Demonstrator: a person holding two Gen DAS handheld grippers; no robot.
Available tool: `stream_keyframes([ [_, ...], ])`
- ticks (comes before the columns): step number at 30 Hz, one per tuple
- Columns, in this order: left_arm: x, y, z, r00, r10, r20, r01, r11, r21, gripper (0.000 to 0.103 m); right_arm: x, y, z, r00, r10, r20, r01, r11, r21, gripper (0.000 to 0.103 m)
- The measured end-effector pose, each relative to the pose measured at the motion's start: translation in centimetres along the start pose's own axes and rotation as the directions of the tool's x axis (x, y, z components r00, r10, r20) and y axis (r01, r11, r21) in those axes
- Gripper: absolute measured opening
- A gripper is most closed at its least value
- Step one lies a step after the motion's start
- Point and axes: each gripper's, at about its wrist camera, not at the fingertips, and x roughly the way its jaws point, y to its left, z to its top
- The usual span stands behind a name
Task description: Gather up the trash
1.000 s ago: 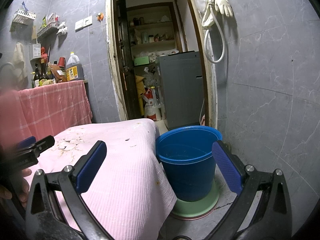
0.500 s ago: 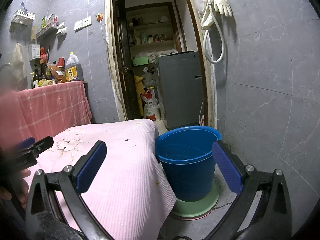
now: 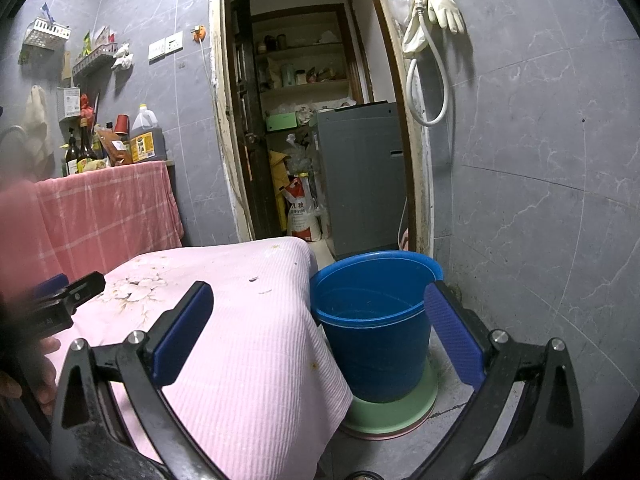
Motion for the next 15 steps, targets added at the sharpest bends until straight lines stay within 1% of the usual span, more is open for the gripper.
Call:
stream_keyframes([
  [15, -0.04, -0.1, -0.03, 1.0, 0.0, -0.002, 0.0, 1.0, 0.0, 0.101, 0.01, -0.06, -0.01, 1.0, 0.0, 0.0, 0.0, 1.0, 0.001, 0.103],
])
